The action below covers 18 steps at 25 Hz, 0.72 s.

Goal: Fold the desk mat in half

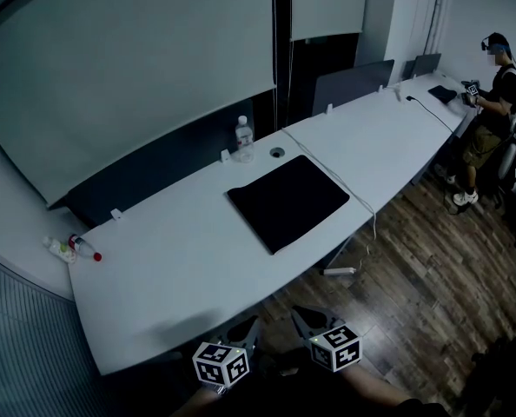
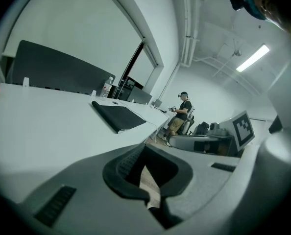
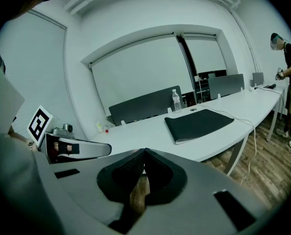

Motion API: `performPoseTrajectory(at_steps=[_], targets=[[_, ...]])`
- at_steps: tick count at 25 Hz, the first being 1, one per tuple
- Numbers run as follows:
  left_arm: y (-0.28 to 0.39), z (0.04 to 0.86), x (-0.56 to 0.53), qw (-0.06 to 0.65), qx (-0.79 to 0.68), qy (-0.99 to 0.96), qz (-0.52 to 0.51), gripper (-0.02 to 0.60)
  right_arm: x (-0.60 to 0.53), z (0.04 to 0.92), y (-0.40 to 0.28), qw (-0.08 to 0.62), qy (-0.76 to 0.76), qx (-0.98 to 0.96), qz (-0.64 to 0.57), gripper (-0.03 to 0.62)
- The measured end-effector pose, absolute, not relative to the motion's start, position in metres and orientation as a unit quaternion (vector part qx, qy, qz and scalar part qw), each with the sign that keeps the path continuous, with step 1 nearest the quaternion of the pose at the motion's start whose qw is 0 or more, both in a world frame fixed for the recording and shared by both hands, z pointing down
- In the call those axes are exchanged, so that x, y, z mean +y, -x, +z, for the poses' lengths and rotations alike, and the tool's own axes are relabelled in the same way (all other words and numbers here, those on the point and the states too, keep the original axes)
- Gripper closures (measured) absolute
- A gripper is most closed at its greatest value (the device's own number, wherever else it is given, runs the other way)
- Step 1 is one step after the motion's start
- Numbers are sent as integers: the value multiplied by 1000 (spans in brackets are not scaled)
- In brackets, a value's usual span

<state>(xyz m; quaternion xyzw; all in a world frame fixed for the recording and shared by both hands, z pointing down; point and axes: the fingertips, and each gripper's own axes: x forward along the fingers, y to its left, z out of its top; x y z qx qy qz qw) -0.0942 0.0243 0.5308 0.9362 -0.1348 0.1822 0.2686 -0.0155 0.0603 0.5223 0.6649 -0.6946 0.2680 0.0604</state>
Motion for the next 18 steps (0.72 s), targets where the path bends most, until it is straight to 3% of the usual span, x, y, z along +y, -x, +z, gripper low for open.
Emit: performPoseTrajectory(at_steps=[18], targets=[[90, 537, 34, 270, -134, -935, 189, 575, 71, 533, 18, 62, -656, -698, 281, 571]])
